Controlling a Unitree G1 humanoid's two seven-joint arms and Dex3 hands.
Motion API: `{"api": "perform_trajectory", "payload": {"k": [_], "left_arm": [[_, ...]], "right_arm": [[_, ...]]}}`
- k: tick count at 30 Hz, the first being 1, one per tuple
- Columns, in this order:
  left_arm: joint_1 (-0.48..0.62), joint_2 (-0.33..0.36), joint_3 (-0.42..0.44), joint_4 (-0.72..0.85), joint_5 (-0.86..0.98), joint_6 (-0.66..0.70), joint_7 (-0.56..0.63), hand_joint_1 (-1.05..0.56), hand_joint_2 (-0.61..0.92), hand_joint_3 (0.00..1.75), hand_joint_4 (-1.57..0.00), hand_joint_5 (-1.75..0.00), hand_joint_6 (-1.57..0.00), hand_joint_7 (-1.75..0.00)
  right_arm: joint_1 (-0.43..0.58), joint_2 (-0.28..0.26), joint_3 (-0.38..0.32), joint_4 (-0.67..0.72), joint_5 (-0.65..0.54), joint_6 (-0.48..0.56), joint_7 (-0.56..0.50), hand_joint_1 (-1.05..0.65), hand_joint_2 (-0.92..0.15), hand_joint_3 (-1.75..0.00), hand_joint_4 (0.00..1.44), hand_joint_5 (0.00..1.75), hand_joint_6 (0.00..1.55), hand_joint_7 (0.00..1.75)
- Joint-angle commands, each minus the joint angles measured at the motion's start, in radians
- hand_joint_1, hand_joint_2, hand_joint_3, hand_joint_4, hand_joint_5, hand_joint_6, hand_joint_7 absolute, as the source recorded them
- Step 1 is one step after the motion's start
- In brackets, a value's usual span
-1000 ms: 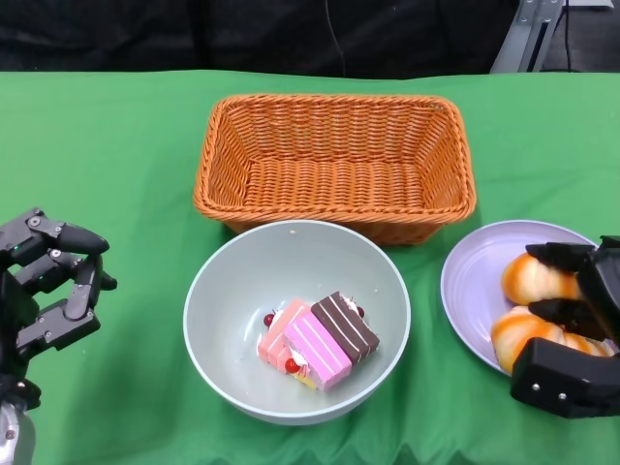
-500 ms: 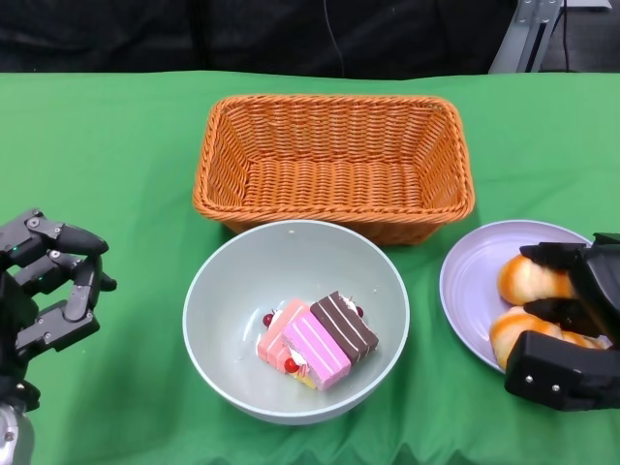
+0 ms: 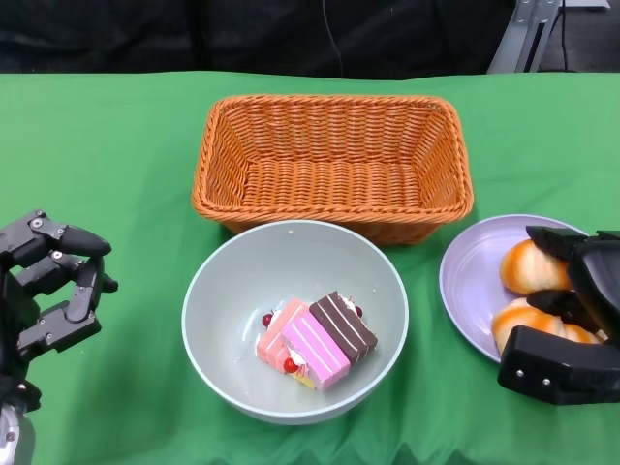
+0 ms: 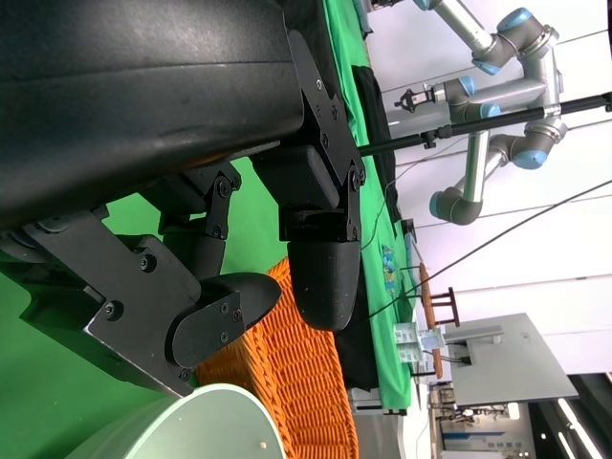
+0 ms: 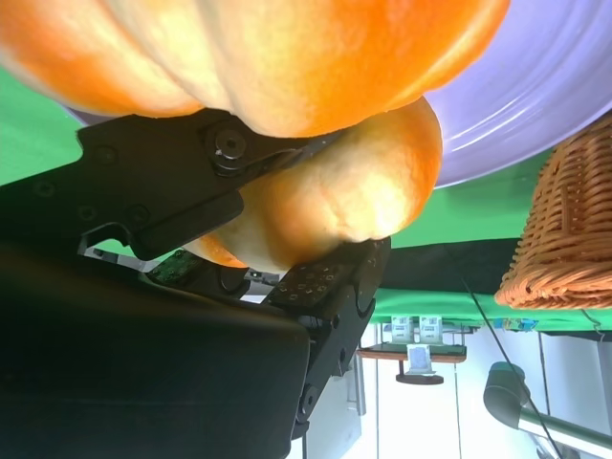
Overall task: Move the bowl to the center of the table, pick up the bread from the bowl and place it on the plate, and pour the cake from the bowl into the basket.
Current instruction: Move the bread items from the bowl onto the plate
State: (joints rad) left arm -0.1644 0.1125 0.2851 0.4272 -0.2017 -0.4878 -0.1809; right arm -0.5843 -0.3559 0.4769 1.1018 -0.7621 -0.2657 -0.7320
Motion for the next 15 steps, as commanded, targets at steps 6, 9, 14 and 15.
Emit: {"api": "perform_trajectory", "payload": {"k": [6, 9, 14, 15], "left_arm": [[0.01, 0.009, 0.002, -0.001, -0.011, 0.008, 0.004, -0.02, 0.5, 1.1, -0.8, -1.45, -0.91, -1.11], [0.01, 0.008, 0.002, -0.003, -0.009, 0.009, 0.006, -0.03, 0.5, 1.1, -0.8, -1.45, -0.91, -1.11], [0.01, 0.01, 0.0, 0.0, -0.009, 0.003, 0.0, -0.02, 0.51, 1.1, -0.81, -1.44, -0.91, -1.11], [0.01, 0.01, -0.001, 0.001, -0.009, 0.002, -0.001, -0.02, 0.51, 1.1, -0.81, -1.44, -0.91, -1.12]], "right_arm": [[0.022, -0.015, 0.008, -0.038, 0.004, 0.043, 0.044, -0.51, -0.92, -0.05, 0.61, 0.0, 0.58, 0.0], [0.025, -0.014, 0.006, -0.045, 0.006, 0.047, 0.047, -0.51, -0.92, -0.05, 0.61, 0.0, 0.59, 0.0], [0.029, -0.019, 0.007, -0.049, 0.004, 0.033, 0.028, -0.52, -0.92, -0.04, 0.63, 0.01, 0.61, 0.01], [0.03, -0.018, 0.007, -0.051, 0.002, 0.038, 0.025, -0.52, -0.92, -0.05, 0.63, 0.01, 0.61, 0.01]]}}
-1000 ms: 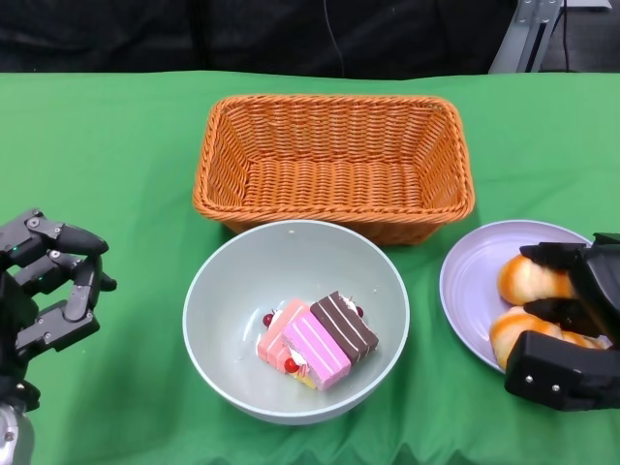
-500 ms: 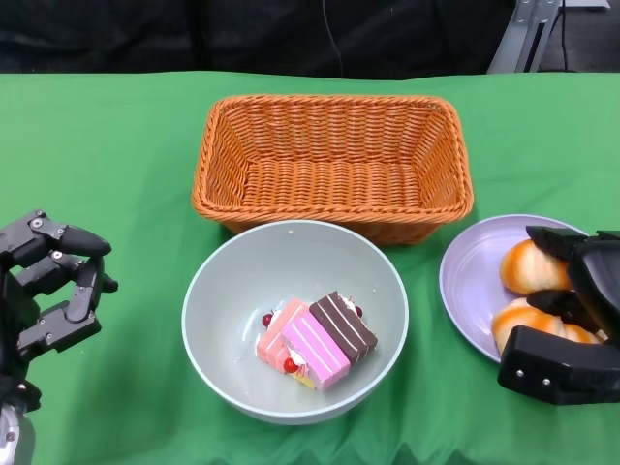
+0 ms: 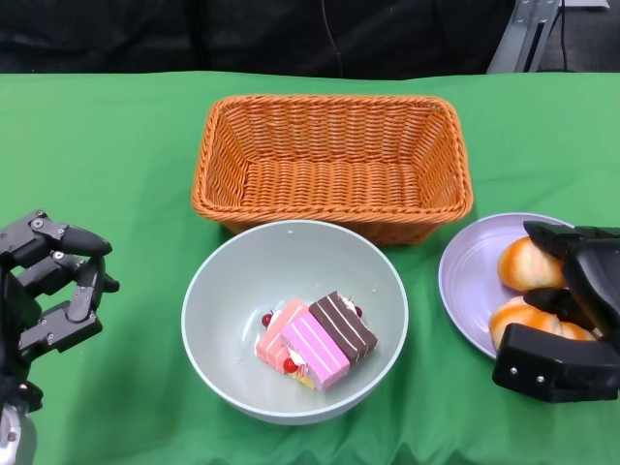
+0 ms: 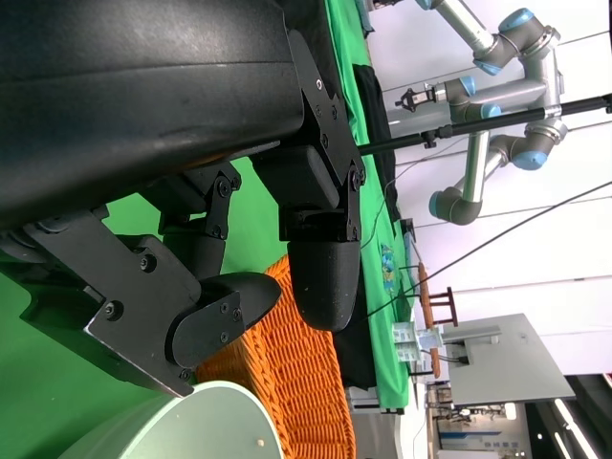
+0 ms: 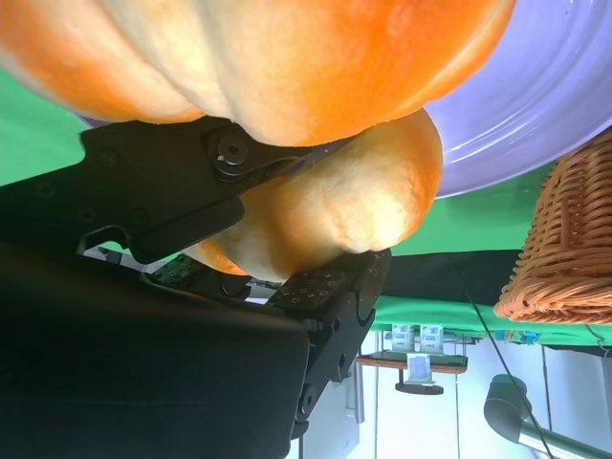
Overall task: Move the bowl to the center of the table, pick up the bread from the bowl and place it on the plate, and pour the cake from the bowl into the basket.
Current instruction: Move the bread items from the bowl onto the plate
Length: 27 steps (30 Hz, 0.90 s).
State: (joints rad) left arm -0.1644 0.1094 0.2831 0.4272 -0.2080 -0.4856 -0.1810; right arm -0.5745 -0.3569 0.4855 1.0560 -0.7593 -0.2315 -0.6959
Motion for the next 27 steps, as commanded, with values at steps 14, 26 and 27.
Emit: {"api": "perform_trajectory", "payload": {"k": [14, 26, 27], "left_arm": [[0.003, 0.015, 0.0, 0.01, -0.003, 0.007, 0.003, -0.04, 0.52, 1.07, -0.79, -1.45, -0.91, -1.11], [-0.003, 0.013, 0.0, 0.02, -0.007, -0.006, -0.005, -0.03, 0.5, 1.1, -0.8, -1.46, -0.91, -1.13], [-0.003, 0.014, 0.001, 0.022, -0.008, -0.007, -0.006, -0.03, 0.5, 1.1, -0.79, -1.46, -0.91, -1.13]], "right_arm": [[0.053, -0.04, -0.017, -0.165, 0.008, 0.005, 0.043, -0.63, -0.92, -0.15, 0.58, 0.01, 0.58, 0.0], [0.114, -0.056, -0.052, -0.336, 0.007, 0.028, 0.132, -0.65, -0.92, -0.18, 0.59, 0.01, 0.58, 0.0], [0.117, -0.056, -0.054, -0.342, 0.007, 0.028, 0.132, -0.64, -0.92, -0.18, 0.59, 0.01, 0.58, 0.0]]}}
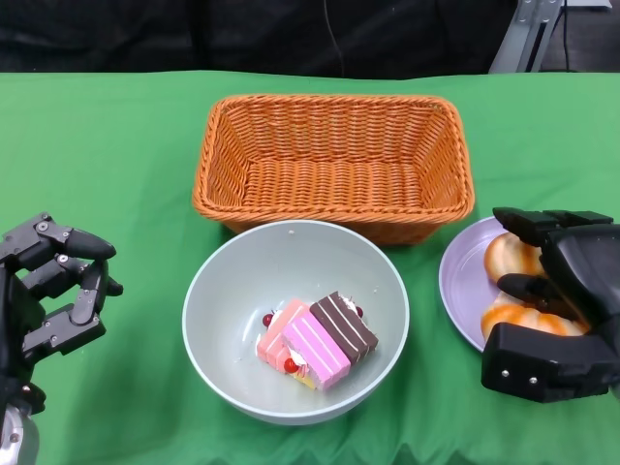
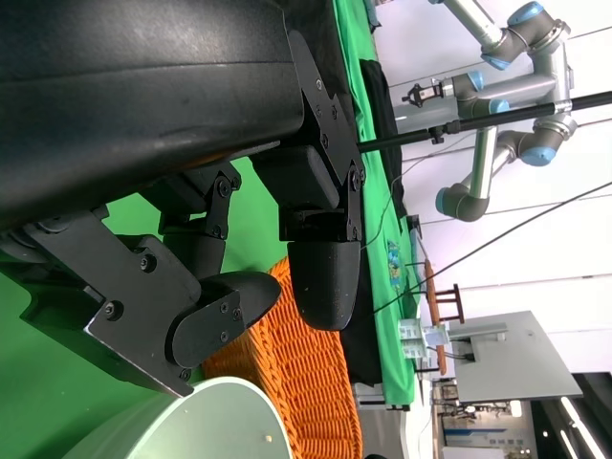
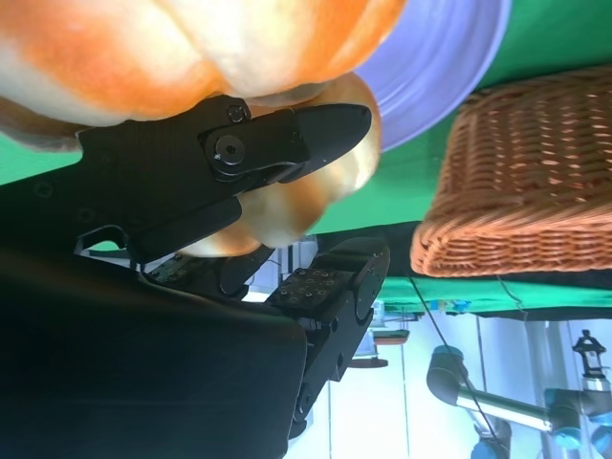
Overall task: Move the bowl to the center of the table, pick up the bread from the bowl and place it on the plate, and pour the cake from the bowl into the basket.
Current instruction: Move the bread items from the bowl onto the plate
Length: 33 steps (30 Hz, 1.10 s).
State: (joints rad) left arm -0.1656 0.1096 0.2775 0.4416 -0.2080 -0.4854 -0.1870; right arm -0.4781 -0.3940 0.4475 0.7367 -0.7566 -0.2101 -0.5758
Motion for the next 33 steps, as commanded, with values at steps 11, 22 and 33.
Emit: {"api": "perform_trajectory", "payload": {"k": [11, 22, 33], "left_arm": [[-0.006, 0.018, 0.009, 0.022, -0.002, -0.012, 0.0, -0.05, 0.51, 1.08, -0.79, -1.44, -0.9, -1.12], [-0.011, 0.021, 0.007, 0.038, 0.004, -0.028, -0.002, -0.02, 0.53, 1.06, -0.81, -1.43, -0.91, -1.1], [-0.015, 0.022, 0.008, 0.045, -0.006, -0.027, -0.006, -0.02, 0.52, 1.06, -0.81, -1.45, -0.92, -1.09]], "right_arm": [[0.041, -0.021, -0.017, -0.074, -0.011, 0.036, 0.038, -0.64, -0.92, -0.18, 0.58, 0.0, 0.57, 0.0], [0.048, -0.021, -0.026, -0.097, -0.007, 0.025, 0.029, -0.62, -0.92, -0.15, 0.59, 0.01, 0.59, 0.01], [0.053, -0.021, -0.042, -0.102, -0.01, -0.014, -0.019, -0.45, -0.92, -0.11, 0.78, 0.07, 0.7, 0.03]]}}
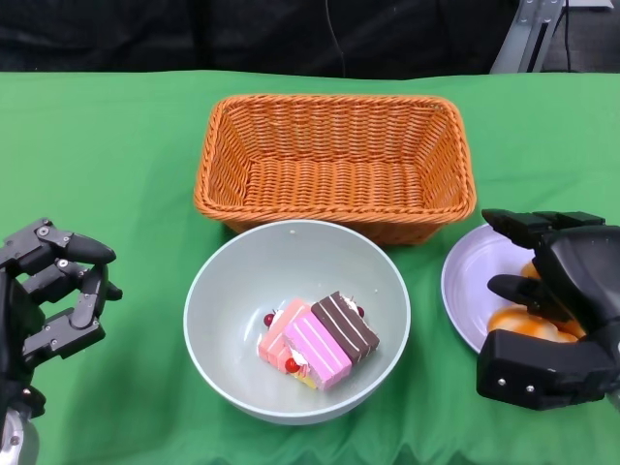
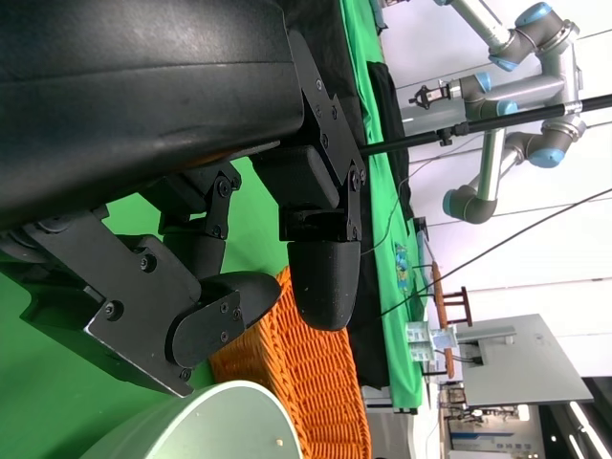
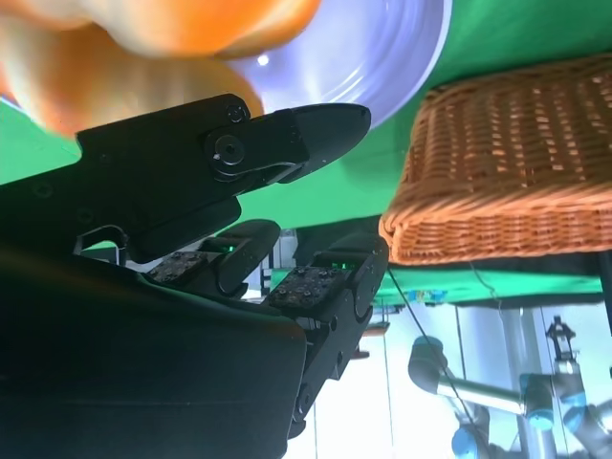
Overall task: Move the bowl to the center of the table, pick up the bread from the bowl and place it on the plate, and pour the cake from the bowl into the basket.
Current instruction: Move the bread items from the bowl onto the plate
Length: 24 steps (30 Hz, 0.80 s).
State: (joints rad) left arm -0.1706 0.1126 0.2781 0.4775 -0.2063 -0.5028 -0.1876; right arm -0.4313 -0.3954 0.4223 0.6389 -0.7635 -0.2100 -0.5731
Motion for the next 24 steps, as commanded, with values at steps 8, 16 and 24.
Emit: {"api": "perform_trajectory", "payload": {"k": [8, 16, 24], "left_arm": [[-0.007, 0.02, 0.005, 0.003, -0.004, -0.008, -0.002, -0.03, 0.51, 1.07, -0.8, -1.46, -0.91, -1.11], [-0.007, 0.019, 0.005, 0.0, -0.011, -0.007, -0.008, -0.04, 0.52, 1.08, -0.79, -1.47, -0.9, -1.12], [-0.014, 0.027, 0.005, 0.019, -0.004, -0.021, -0.012, -0.03, 0.53, 1.06, -0.78, -1.48, -0.9, -1.13]], "right_arm": [[0.023, -0.033, -0.048, -0.072, -0.004, -0.003, -0.011, -0.53, -0.92, -0.12, 0.74, 0.03, 0.66, 0.0], [0.111, -0.043, -0.149, -0.278, 0.105, -0.088, 0.062, -0.48, -0.92, -0.06, 0.83, 0.06, 0.73, 0.03], [0.273, 0.029, -0.289, -0.561, 0.56, -0.178, 0.381, -0.33, -0.9, -0.01, 0.97, 0.11, 0.84, 0.04]]}}
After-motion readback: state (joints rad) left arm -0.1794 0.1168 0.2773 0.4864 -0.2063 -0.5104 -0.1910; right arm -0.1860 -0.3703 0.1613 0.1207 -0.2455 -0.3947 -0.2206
